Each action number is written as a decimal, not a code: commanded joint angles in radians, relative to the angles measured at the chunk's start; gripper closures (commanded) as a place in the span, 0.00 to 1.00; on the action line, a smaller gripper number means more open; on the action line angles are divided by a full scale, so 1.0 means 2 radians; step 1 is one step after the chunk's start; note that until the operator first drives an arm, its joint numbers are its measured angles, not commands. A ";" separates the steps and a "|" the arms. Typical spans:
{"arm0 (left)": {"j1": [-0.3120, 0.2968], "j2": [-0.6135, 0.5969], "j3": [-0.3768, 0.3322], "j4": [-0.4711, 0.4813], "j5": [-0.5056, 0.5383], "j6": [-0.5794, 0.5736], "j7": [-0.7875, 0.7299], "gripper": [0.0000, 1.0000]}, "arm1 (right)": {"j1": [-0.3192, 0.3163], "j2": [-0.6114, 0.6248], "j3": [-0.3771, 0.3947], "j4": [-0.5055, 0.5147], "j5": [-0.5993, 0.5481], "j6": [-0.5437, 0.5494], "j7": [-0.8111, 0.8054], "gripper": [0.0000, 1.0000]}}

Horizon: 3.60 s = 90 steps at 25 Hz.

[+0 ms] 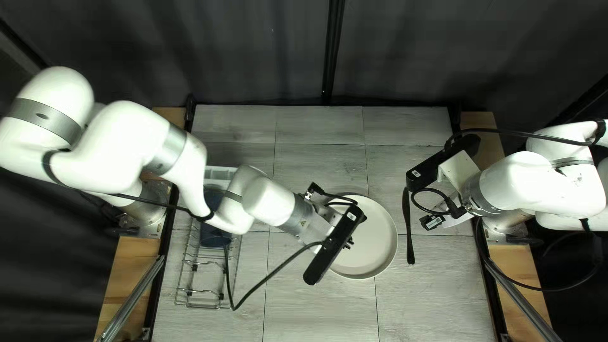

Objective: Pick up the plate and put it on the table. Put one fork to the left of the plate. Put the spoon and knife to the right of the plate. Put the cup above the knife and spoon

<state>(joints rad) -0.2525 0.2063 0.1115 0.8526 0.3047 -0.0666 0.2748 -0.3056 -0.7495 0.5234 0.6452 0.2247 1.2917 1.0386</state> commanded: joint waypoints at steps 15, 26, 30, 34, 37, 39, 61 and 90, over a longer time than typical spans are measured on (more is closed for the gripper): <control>0.205 0.012 -0.209 -0.005 -0.039 0.033 0.099 0.00 | 0.000 0.000 0.000 0.000 0.000 0.000 0.000 0.00; 0.222 -0.132 -0.232 -0.029 -0.165 0.213 0.136 0.00 | 0.000 0.000 0.000 0.000 0.000 0.000 0.000 0.00; 0.227 -0.212 -0.209 -0.024 -0.190 0.326 0.131 0.00 | 0.000 0.000 0.000 0.000 0.000 0.000 0.000 0.00; 0.236 -0.304 -0.186 -0.028 -0.200 0.433 0.118 0.00 | 0.000 0.000 0.000 0.000 0.000 0.000 0.000 0.00; 0.240 -0.345 -0.179 -0.035 -0.209 0.460 0.098 0.00 | 0.000 0.000 0.000 0.000 0.000 0.000 0.000 0.00; 0.240 -0.345 -0.179 -0.035 -0.209 0.460 0.098 0.00 | 0.000 0.000 0.000 0.000 0.000 0.000 0.000 0.00; 0.264 -0.503 -0.107 -0.051 -0.198 0.614 0.122 0.00 | 0.023 0.134 -0.015 0.034 -0.012 -0.039 -0.193 0.00; 0.264 -0.503 -0.107 -0.051 -0.198 0.614 0.122 0.00 | 0.042 0.360 -0.018 0.070 -0.136 -0.211 -0.616 0.00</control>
<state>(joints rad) 0.2749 -0.8006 -0.1029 0.7503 -0.0912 1.1611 0.5179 -0.2176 -0.1092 0.4869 0.7801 0.0119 0.9483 -0.1084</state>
